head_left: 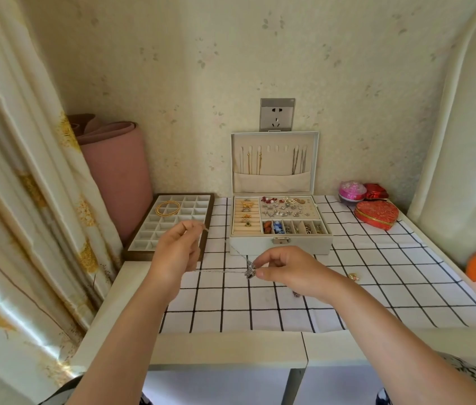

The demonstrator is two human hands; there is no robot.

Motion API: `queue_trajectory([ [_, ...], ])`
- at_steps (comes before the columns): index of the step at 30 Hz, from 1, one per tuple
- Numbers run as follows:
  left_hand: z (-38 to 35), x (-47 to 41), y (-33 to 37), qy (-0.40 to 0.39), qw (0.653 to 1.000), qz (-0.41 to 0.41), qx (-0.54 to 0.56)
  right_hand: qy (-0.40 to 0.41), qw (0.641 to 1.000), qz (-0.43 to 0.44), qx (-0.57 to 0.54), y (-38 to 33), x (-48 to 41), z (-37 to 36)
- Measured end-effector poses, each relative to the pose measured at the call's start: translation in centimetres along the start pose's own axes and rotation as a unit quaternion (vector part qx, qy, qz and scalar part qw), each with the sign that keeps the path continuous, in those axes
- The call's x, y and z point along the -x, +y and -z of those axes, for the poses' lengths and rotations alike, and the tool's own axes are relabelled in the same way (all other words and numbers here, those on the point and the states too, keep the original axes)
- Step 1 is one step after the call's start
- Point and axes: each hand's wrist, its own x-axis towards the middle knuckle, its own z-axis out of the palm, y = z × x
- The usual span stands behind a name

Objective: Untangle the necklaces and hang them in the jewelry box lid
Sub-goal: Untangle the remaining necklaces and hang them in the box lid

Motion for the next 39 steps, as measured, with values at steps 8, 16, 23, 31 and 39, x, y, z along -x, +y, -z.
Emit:
queue_trajectory([
  [8, -1.5, -0.6, -2.2, 0.093, 0.981, 0.027, -0.167, 0.0, 0.999, -0.025, -0.024, -0.1, 0.3, -0.1],
  [16, -4.0, 1.8, -3.0, -0.054, 0.93, -0.106, -0.348, -0.009, 0.983, -0.055, -0.176, -0.7, 0.3, -0.4],
  [23, -5.4, 3.0, -3.8, -0.144, 0.922, -0.136, -0.332, -0.021, 0.957, -0.055, -0.284, -0.6, 0.1, -0.2],
  [31, -5.7, 2.5, -3.3, -0.129, 0.957, -0.122, -0.228, -0.03, 0.927, -0.067, -0.367, -0.7, 0.0, 0.2],
  [39, -3.0, 1.5, -2.1, -0.042, 0.902, -0.172, -0.395, 0.052, 0.982, -0.082, -0.163, 0.0, 0.1, 1.1],
])
